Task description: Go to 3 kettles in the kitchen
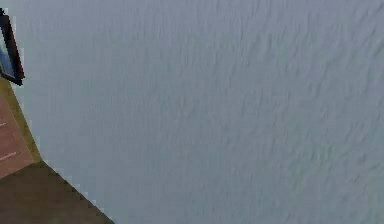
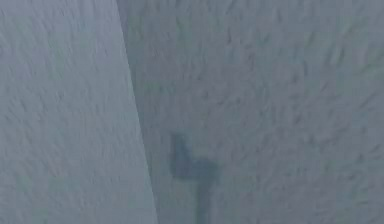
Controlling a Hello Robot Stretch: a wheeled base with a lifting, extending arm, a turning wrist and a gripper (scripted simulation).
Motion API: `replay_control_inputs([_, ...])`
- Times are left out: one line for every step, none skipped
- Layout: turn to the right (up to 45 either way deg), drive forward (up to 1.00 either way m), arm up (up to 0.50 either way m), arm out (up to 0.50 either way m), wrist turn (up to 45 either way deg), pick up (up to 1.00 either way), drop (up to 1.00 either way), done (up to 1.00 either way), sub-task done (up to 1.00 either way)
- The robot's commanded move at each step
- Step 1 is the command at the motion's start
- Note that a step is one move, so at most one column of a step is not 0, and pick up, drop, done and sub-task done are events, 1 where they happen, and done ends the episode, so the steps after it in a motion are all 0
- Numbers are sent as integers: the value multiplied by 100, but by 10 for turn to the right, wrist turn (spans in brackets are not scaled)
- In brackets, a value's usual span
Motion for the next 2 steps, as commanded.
replay_control_inputs([-60, 0, 0, 0, 0, 0, 0, 0, 0])
replay_control_inputs([0, 40, 0, 0, 0, 0, 0, 0, 0])
